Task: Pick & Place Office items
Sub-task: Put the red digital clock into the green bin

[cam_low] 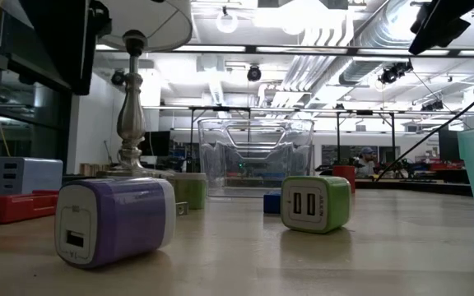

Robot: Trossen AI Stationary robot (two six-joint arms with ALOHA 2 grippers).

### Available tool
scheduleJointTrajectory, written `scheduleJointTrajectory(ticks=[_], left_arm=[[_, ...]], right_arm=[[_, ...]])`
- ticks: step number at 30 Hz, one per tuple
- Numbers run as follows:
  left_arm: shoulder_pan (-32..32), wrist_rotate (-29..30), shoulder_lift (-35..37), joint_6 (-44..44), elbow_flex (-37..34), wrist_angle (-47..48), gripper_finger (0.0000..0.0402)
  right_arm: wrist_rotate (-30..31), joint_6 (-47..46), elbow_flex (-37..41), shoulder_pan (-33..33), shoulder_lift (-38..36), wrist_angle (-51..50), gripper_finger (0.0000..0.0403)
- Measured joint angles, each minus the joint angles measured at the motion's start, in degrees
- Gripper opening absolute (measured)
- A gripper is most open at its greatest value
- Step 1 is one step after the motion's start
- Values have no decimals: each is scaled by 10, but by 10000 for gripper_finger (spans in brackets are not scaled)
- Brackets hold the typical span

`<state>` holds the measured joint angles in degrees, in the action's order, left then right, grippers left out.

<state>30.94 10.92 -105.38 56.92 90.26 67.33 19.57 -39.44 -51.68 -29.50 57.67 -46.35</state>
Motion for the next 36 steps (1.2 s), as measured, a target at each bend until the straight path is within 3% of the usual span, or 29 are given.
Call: scheduleJointTrajectory(ticks=[6,10,19,24,36], left_arm=[[6,8,0,172,-5,25,230],[19,25,-2,291,-5,28,230],[46,-16,-12,510,-5,21,230],[55,-59,-44,550,-5,19,230],[41,-25,-94,558,-5,-20,230]], right_arm=[[-1,-5,0,0,0,29,180],[-3,-60,0,0,0,31,180],[-20,-54,1,-2,0,-5,180],[-20,-42,1,-2,1,-28,180],[-19,-8,1,-2,1,-32,180]])
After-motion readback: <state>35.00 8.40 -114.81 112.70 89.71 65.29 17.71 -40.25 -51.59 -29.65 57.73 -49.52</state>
